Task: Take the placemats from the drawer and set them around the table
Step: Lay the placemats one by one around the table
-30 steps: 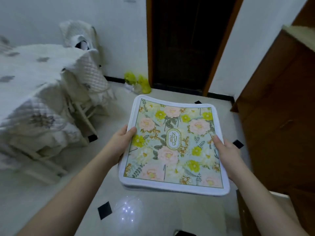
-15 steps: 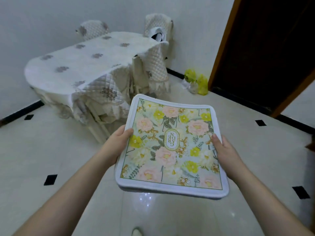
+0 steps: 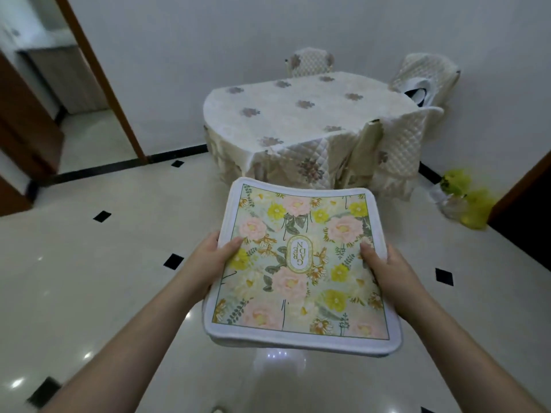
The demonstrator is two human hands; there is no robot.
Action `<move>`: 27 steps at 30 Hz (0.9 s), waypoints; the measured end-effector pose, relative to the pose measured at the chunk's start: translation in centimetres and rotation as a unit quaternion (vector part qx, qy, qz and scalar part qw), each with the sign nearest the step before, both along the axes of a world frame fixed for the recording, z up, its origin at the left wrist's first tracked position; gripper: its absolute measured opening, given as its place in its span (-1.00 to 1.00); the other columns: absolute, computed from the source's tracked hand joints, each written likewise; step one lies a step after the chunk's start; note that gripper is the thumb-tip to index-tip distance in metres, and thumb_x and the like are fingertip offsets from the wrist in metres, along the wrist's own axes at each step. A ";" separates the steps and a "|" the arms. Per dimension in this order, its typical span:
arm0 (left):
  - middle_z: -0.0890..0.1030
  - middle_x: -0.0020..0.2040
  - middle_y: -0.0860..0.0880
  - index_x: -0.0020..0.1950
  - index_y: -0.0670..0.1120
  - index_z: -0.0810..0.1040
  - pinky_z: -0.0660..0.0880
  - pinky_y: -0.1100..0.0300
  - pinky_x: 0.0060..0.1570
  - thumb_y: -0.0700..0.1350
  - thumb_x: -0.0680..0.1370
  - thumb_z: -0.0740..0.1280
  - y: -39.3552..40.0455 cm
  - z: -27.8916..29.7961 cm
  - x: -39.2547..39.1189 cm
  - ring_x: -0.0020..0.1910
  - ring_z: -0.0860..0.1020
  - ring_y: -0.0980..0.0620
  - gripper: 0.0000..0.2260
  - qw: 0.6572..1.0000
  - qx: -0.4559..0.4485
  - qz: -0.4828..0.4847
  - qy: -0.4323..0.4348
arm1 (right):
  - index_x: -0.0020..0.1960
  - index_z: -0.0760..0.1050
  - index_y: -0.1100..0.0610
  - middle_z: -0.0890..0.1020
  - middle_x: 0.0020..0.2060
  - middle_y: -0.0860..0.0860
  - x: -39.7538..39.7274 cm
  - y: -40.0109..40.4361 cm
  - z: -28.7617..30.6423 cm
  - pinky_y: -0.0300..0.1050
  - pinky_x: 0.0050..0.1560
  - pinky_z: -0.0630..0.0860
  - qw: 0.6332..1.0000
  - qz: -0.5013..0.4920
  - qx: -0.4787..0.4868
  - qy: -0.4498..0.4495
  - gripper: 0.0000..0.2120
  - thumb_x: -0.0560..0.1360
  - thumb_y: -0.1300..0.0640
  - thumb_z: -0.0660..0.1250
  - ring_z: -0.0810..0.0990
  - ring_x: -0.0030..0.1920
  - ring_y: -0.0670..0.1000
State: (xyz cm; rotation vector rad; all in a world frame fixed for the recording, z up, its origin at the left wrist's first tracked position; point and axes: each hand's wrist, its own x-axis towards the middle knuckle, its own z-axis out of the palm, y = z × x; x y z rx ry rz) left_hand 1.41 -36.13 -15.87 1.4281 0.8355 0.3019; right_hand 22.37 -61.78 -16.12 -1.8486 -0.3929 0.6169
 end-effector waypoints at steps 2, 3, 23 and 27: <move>0.71 0.04 -0.14 0.26 -0.06 0.49 0.63 -0.18 -0.03 -0.03 0.61 0.34 3.2 -0.4 -2.3 -0.05 0.70 -0.18 -0.75 0.999 -0.003 0.032 -0.006 | 0.24 0.46 -0.06 0.72 -0.05 -0.04 -1.0 4.3 0.1 0.13 -0.04 0.65 1.000 0.026 0.000 -0.004 -0.65 0.53 -0.20 0.30 0.72 -0.13 0.01; 0.71 0.04 -0.14 0.25 -0.06 0.49 0.63 -0.17 -0.03 -0.04 0.61 0.34 5.0 -0.6 -3.4 -0.05 0.71 -0.18 -0.76 0.999 -0.007 0.050 -0.007 | 0.25 0.45 -0.06 0.71 -0.04 -0.04 -1.7 6.6 0.3 0.09 -0.06 0.66 0.999 0.037 0.004 -0.003 -0.66 0.54 -0.17 0.30 0.72 -0.13 0.00; 0.69 -0.01 -0.18 0.17 -0.11 0.52 0.64 -0.04 -0.17 -0.07 0.60 0.37 28.4 -2.4 -13.9 -0.16 0.70 -0.14 -0.81 0.972 -0.010 0.236 -0.005 | 0.24 0.45 -0.06 0.70 -0.01 0.00 -6.4 37.7 -1.0 0.06 -0.13 0.67 0.982 0.186 0.002 0.000 -0.75 0.58 -0.05 0.29 0.72 -0.12 0.01; 0.70 0.01 -0.18 0.15 -0.07 0.54 0.63 -0.18 -0.03 -0.06 0.60 0.36 32.6 -3.4 -10.6 -0.10 0.69 -0.19 -0.84 0.971 -0.014 0.237 0.005 | 0.27 0.40 -0.07 0.67 -0.01 -0.03 -3.0 42.2 -1.9 -0.11 -0.25 0.61 0.981 0.194 -0.014 -0.008 -0.73 0.59 -0.06 0.28 0.71 -0.15 -0.02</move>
